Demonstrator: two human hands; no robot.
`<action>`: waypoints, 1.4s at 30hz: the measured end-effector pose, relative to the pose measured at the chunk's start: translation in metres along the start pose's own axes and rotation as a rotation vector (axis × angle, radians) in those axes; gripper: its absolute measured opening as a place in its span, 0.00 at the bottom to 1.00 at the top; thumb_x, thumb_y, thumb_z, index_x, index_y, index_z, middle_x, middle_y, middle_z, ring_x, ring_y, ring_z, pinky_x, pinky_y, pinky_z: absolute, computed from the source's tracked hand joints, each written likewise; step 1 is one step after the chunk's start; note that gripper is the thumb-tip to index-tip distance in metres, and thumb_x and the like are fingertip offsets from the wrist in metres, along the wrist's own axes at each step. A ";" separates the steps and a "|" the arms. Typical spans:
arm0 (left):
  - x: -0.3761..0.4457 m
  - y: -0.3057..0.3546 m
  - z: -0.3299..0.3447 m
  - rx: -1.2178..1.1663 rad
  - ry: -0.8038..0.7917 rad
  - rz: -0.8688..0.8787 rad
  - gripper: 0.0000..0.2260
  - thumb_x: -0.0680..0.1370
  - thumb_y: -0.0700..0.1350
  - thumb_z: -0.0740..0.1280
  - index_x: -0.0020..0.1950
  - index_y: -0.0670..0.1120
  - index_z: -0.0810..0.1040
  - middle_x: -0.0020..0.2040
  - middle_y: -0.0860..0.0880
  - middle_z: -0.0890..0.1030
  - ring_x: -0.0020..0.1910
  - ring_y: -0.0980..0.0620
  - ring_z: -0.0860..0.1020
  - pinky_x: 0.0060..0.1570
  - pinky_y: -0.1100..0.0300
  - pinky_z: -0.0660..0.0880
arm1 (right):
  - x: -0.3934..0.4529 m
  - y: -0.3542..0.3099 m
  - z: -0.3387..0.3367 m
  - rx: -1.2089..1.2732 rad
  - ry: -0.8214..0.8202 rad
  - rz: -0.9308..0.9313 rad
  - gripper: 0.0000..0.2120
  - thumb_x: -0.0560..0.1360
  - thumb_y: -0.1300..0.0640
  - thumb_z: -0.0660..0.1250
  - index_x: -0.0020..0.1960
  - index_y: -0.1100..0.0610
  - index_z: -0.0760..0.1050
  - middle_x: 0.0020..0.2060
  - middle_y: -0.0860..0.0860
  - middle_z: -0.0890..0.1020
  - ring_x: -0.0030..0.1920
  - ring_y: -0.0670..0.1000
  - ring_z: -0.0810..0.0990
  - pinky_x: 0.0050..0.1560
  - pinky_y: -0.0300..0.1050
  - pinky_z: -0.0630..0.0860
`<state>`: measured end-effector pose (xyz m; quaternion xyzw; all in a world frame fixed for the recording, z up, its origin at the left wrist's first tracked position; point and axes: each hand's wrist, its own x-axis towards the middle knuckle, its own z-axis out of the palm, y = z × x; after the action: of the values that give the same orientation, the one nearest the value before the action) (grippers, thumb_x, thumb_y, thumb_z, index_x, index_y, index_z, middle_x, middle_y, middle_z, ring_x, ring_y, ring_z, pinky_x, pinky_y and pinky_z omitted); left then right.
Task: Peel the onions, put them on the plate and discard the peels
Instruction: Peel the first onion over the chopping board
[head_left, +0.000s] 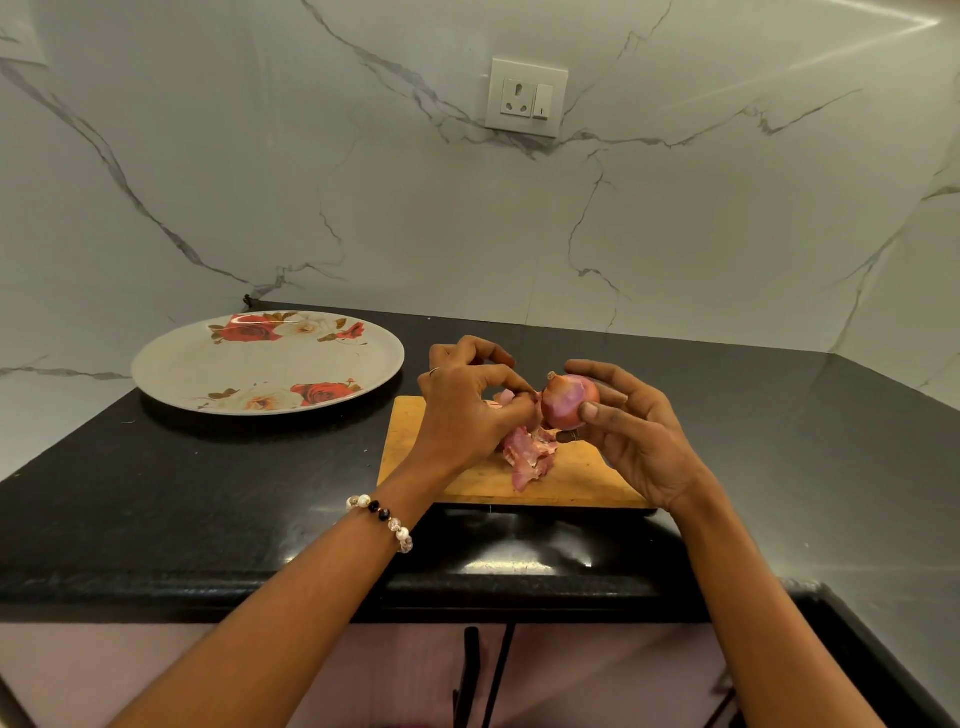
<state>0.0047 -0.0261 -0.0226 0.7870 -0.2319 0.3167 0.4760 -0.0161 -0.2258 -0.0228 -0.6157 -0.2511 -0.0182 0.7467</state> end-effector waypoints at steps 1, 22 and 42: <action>0.000 0.001 0.000 0.006 0.003 0.007 0.12 0.65 0.59 0.65 0.39 0.56 0.83 0.47 0.59 0.73 0.54 0.53 0.69 0.50 0.41 0.71 | 0.000 0.001 0.000 0.021 0.004 -0.005 0.32 0.66 0.52 0.80 0.65 0.62 0.74 0.59 0.62 0.81 0.55 0.61 0.82 0.49 0.50 0.83; 0.000 -0.002 0.005 0.111 0.058 0.251 0.10 0.70 0.58 0.68 0.44 0.54 0.82 0.47 0.57 0.75 0.52 0.57 0.67 0.44 0.47 0.70 | 0.000 -0.002 0.003 0.032 0.086 0.018 0.28 0.66 0.51 0.80 0.61 0.63 0.77 0.53 0.61 0.82 0.49 0.58 0.84 0.44 0.45 0.83; -0.003 -0.004 0.010 0.113 -0.031 0.306 0.08 0.73 0.52 0.68 0.46 0.49 0.82 0.52 0.48 0.75 0.55 0.57 0.63 0.50 0.55 0.68 | 0.000 -0.001 0.002 0.055 0.077 0.071 0.34 0.63 0.49 0.83 0.62 0.64 0.76 0.54 0.62 0.83 0.51 0.61 0.84 0.47 0.50 0.84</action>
<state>0.0080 -0.0326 -0.0307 0.7728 -0.3383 0.3858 0.3735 -0.0170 -0.2238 -0.0210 -0.6025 -0.2005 -0.0083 0.7725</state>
